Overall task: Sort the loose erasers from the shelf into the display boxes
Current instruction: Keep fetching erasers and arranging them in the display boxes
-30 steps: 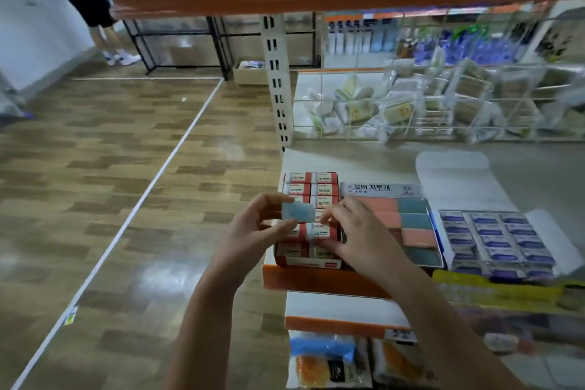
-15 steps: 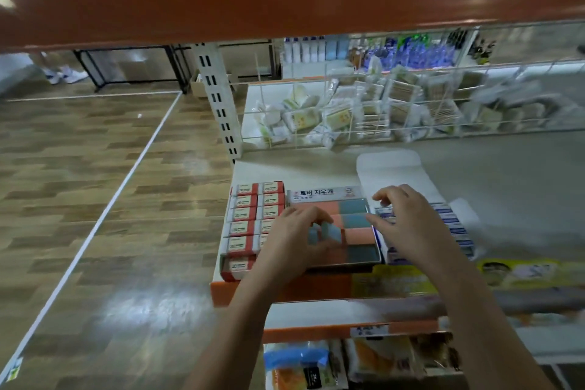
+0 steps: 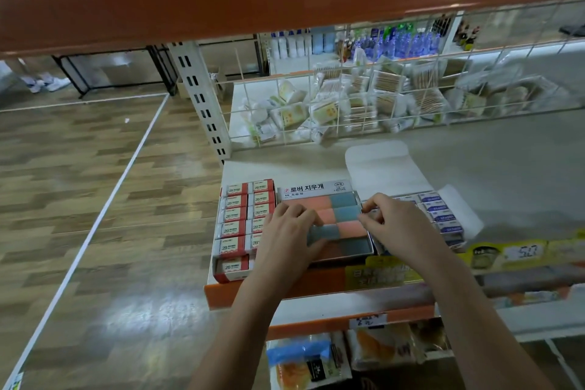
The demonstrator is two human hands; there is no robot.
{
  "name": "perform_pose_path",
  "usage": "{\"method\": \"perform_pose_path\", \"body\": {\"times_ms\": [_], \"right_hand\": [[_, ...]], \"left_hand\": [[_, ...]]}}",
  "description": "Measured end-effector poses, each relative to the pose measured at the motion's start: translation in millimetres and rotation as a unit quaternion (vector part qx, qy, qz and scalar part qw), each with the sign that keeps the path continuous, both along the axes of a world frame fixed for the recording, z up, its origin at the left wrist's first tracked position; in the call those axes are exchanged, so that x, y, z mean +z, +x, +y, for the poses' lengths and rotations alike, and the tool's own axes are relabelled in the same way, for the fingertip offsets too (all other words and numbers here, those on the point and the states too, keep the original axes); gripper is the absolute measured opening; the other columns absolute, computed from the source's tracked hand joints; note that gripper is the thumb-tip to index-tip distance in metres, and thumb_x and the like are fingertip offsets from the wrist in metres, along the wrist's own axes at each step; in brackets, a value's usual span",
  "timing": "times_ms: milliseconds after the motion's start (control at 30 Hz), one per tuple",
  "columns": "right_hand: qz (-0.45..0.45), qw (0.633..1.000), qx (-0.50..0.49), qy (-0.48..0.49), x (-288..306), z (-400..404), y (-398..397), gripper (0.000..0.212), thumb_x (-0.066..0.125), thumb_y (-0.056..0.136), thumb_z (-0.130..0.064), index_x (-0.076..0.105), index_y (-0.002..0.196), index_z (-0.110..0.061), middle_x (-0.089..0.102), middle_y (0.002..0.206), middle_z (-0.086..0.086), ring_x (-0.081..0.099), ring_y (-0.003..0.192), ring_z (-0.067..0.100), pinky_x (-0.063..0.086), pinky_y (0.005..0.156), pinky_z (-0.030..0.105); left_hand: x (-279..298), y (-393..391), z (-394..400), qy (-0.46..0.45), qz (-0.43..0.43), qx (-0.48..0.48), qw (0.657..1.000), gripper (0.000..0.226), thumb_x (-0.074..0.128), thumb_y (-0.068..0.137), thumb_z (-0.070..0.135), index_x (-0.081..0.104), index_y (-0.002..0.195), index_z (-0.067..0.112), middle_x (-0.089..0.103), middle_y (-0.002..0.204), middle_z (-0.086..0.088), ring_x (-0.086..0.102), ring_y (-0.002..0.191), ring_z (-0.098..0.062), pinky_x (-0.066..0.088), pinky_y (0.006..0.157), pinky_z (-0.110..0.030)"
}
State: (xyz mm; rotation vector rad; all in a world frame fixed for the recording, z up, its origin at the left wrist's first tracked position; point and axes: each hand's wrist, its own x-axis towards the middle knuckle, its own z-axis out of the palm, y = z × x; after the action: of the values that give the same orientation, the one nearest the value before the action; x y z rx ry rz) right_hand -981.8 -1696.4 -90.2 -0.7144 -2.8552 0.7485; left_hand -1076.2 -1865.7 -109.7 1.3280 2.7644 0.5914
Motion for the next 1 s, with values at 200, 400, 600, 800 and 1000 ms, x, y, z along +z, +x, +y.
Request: {"method": "perform_pose_path", "body": {"times_ms": [200,400,600,800,1000], "right_hand": [[0.009,1.0,-0.013,-0.007,-4,-3,1,0.024,0.052,0.093,-0.036,0.055,0.111,-0.021,0.056,0.082,-0.014,0.05,0.069,-0.003,0.032,0.053,0.013],[-0.004,0.999,-0.012,-0.035,4,4,6,0.019,0.054,0.091,-0.036,0.058,0.105,-0.024,0.055,0.077,-0.016,0.052,0.068,-0.002,0.038,0.056,0.019],[0.021,0.998,-0.034,0.055,26,44,35,0.021,0.059,0.089,-0.028,0.059,0.107,-0.018,0.053,0.087,-0.006,0.051,0.073,0.011,0.036,0.062,0.022],[0.021,0.99,-0.08,0.113,36,113,109,0.029,0.063,0.087,-0.023,0.059,0.114,-0.014,0.057,0.106,0.006,0.057,0.095,0.023,0.046,0.079,0.032],[0.001,0.976,-0.149,0.159,24,206,212,0.037,0.062,0.085,-0.025,0.056,0.121,-0.016,0.054,0.116,0.01,0.051,0.111,0.028,0.045,0.089,0.037]], "left_hand": [[-3,1,-1,-0.002,0.018,0.004,1.0,0.029,0.053,0.09,0.045,0.054,0.113,0.029,0.053,0.119,0.008,0.038,0.114,-0.012,0.029,0.096,-0.028],[8,-5,9,-0.008,-0.002,-0.048,0.999,0.036,0.051,0.089,0.049,0.052,0.12,0.03,0.049,0.126,0.005,0.038,0.117,-0.014,0.03,0.098,-0.031],[43,6,75,0.011,0.035,-0.11,0.993,0.03,0.054,0.09,0.042,0.056,0.116,0.027,0.05,0.117,0.0,0.051,0.108,-0.02,0.033,0.087,-0.032],[60,71,169,0.004,0.063,-0.194,0.979,0.033,0.051,0.092,0.044,0.055,0.118,0.023,0.049,0.12,-0.002,0.052,0.107,-0.022,0.038,0.089,-0.036],[48,158,289,-0.026,0.081,-0.223,0.971,0.04,0.052,0.089,0.049,0.054,0.12,0.023,0.05,0.121,-0.004,0.047,0.116,-0.026,0.036,0.092,-0.038]]}}
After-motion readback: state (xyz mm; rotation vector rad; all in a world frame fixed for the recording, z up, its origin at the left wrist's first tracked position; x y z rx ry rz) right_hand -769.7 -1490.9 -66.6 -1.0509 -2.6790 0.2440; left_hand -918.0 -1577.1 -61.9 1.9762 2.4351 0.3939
